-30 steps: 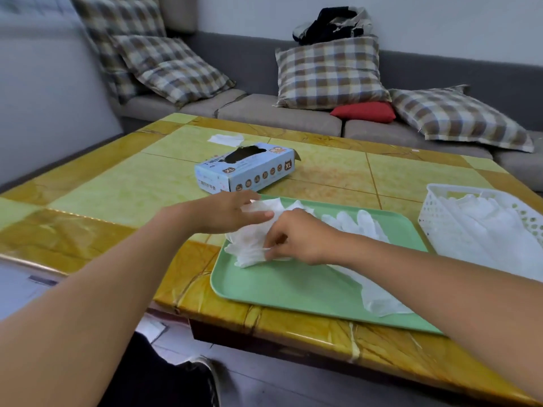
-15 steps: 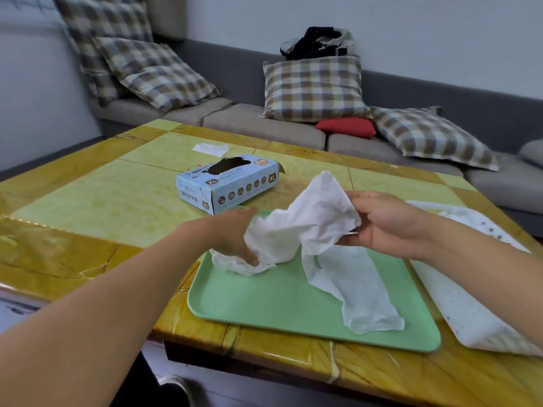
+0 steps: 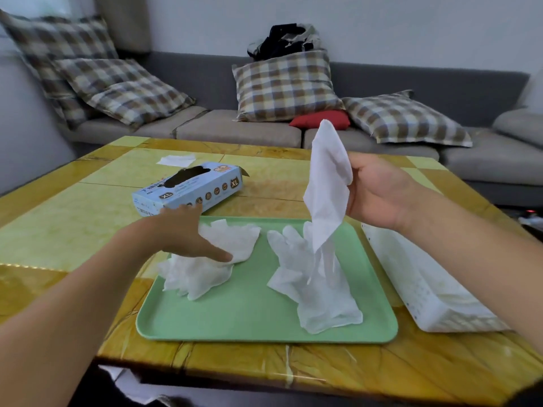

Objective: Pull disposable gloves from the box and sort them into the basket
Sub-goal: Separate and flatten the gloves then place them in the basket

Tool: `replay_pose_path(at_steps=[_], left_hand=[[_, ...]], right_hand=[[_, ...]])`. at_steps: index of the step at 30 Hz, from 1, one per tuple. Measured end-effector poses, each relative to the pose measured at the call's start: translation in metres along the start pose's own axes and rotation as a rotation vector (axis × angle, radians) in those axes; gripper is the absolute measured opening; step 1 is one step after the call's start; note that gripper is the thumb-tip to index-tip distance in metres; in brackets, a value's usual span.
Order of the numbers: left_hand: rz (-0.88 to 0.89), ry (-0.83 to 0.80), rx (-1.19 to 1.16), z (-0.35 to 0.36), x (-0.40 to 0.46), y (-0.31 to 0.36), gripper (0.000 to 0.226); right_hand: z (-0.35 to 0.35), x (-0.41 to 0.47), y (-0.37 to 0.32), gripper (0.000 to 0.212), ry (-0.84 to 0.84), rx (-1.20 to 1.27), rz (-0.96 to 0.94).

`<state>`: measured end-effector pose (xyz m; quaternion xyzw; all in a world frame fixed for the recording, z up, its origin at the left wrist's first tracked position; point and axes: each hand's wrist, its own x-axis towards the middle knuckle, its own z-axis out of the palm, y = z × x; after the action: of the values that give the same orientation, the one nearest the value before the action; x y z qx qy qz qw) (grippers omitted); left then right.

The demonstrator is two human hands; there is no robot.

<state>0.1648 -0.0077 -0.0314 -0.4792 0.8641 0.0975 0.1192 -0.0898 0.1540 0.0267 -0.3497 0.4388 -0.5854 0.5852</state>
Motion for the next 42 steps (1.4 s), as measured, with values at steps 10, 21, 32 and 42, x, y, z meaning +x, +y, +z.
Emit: replay_pose_path(at_steps=[10,21,32,42], left_hand=[[0.386,0.118,-0.163,0.056,0.005,0.104,0.074],[0.137,0.153,-0.528,0.043,0.023,0.082,0.043],[0.699,0.016,-1.084,0.024,-0.016,0.105,0.081],[0.615,-0.115,-1.517,0.013,-0.033,0.113,0.035]], right_hand=[[-0.018,-0.012,-0.004,0.026,0.151,0.078,-0.087],[-0.034,-0.017,0.004,0.028,0.146,-0.039,-0.027],[-0.015,-0.024,0.006,0.022,0.042,-0.216,0.005],[-0.019,-0.028,0.009,0.069,0.016,-0.386,0.157]])
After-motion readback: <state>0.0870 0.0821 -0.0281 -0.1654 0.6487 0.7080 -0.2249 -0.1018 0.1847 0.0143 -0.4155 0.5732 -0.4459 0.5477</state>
